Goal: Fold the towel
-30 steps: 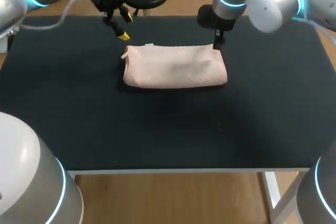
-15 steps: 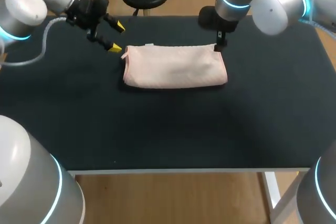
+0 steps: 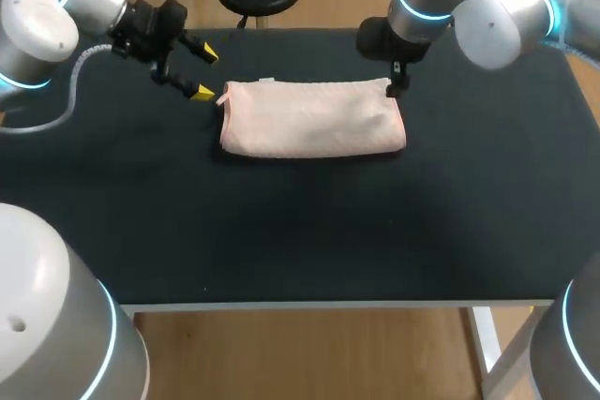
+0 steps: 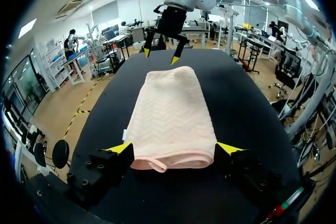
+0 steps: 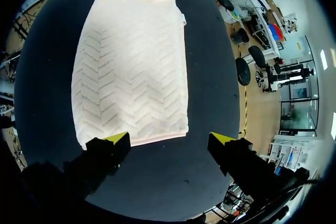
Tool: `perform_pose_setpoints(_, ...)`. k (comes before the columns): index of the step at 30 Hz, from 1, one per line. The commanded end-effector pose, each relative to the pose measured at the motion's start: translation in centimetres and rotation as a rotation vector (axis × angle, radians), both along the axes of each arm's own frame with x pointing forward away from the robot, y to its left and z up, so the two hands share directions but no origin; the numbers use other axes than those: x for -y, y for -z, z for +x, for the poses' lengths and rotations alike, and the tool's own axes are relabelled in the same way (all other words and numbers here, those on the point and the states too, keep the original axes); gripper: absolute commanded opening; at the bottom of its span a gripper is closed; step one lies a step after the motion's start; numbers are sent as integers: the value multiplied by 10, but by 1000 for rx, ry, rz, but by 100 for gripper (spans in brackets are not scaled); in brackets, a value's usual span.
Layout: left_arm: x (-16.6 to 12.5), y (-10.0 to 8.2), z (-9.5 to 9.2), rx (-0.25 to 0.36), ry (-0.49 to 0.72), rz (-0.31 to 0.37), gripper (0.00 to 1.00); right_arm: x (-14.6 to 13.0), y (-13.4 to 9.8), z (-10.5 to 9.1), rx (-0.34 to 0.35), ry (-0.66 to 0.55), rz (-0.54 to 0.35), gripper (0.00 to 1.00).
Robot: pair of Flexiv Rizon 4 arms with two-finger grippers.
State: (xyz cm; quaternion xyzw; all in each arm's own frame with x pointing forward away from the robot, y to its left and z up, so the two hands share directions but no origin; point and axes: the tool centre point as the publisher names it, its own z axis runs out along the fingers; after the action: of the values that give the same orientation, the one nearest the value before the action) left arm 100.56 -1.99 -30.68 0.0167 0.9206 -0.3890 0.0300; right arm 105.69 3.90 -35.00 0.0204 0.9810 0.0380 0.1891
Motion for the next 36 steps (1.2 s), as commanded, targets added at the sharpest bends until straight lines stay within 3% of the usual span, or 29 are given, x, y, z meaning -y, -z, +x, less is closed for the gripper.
perform_pose_setpoints(1,-1,0,0,0,2,-1,100,1,-1,0,1,0,-1,100)
perform_pose_setpoints(14,-1,0,0,0,2,-1,100,1,-1,0,1,0,-1,100)
perform_pose_setpoints(20,-1,0,0,0,2,-1,100,7,-8,9,-33,192,285,100)
perform_pose_setpoints(25,-1,0,0,0,2,-1,100,6,-10,3,-82,334,434,100)
perform_pose_setpoints(36,-1,0,0,0,2,-1,100,10,-10,-13,-357,786,857,100)
